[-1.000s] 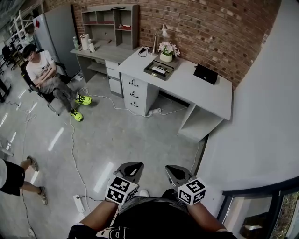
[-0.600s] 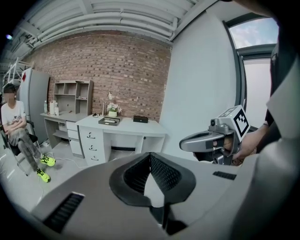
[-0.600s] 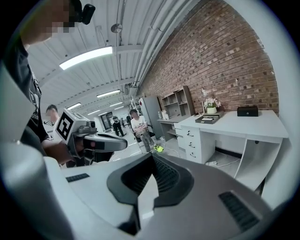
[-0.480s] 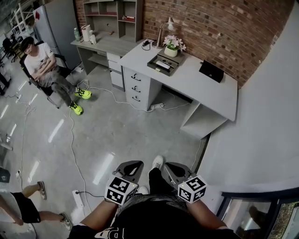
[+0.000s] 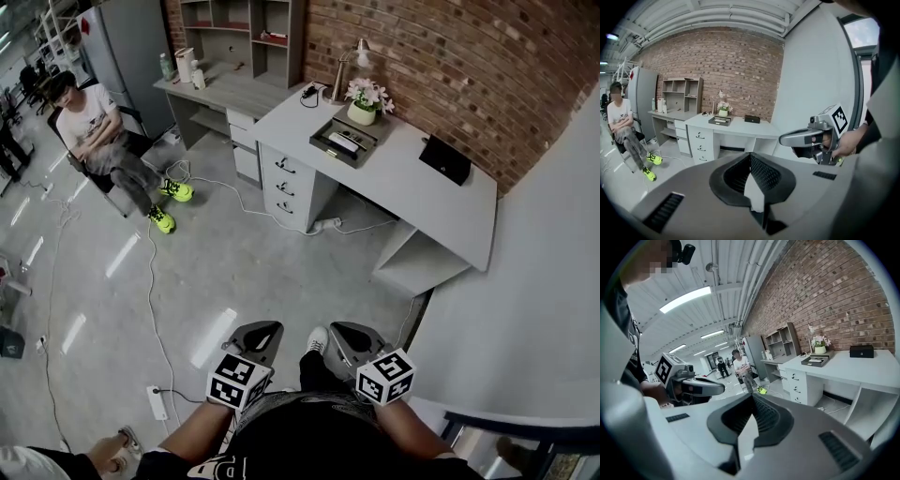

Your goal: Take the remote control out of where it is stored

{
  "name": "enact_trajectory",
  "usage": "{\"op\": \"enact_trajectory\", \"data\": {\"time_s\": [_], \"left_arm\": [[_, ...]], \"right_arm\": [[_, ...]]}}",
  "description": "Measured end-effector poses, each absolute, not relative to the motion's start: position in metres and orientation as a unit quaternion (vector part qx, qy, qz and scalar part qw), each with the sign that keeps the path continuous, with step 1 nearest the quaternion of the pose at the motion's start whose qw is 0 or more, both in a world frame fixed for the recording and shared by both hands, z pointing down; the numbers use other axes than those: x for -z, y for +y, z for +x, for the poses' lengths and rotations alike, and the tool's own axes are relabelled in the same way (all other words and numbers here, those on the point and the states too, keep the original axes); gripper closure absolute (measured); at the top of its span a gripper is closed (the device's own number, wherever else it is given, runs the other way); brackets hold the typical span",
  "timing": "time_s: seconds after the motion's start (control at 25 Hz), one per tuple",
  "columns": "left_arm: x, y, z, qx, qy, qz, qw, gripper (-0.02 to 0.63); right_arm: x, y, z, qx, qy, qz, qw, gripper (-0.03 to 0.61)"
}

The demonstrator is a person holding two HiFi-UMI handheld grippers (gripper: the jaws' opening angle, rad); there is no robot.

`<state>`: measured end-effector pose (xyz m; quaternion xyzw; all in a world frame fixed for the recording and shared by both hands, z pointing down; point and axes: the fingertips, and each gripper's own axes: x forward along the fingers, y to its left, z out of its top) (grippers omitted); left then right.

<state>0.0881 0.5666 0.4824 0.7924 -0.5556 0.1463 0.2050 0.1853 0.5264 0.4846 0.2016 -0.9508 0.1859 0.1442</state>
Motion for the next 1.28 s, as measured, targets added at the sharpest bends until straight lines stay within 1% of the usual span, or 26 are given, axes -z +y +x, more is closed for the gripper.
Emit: {"op": "enact_trajectory", "data": {"time_s": [0.2, 0.4, 0.52, 0.64, 0.84, 1.16, 1.28], "left_arm": [[-0.472, 0.509, 0.087, -0.144, -0.551, 0.797, 0.202, 0.607], [-0.461, 0.453, 0.085, -0.122, -0.548, 0.799, 0.217, 0.606], [-0.453, 0.420, 0.082, -0.120, -0.550, 0.798, 0.215, 0.606], [-0.446, 0.391, 0.082, -0.122, -0.555, 0.798, 0.199, 0.606], [-0.449, 0.357, 0.070, -0.164, -0.577, 0.785, 0.156, 0.606], [-0.464, 0.344, 0.074, -0.161, -0.576, 0.776, 0.200, 0.606], [-0.466, 0.340, 0.079, -0.173, -0.567, 0.780, 0.199, 0.606]], "right_arm": [[-0.475, 0.465, 0.186, -0.182, -0.951, 0.213, 0.130, 0.574], [-0.465, 0.409, 0.190, -0.186, -0.950, 0.221, 0.115, 0.574], [-0.459, 0.377, 0.187, -0.189, -0.951, 0.220, 0.108, 0.574], [-0.459, 0.349, 0.184, -0.189, -0.953, 0.214, 0.104, 0.574], [-0.457, 0.317, 0.177, -0.187, -0.957, 0.200, 0.097, 0.574], [-0.475, 0.302, 0.184, -0.212, -0.952, 0.198, 0.100, 0.574], [-0.475, 0.297, 0.185, -0.218, -0.950, 0.203, 0.095, 0.574]]}}
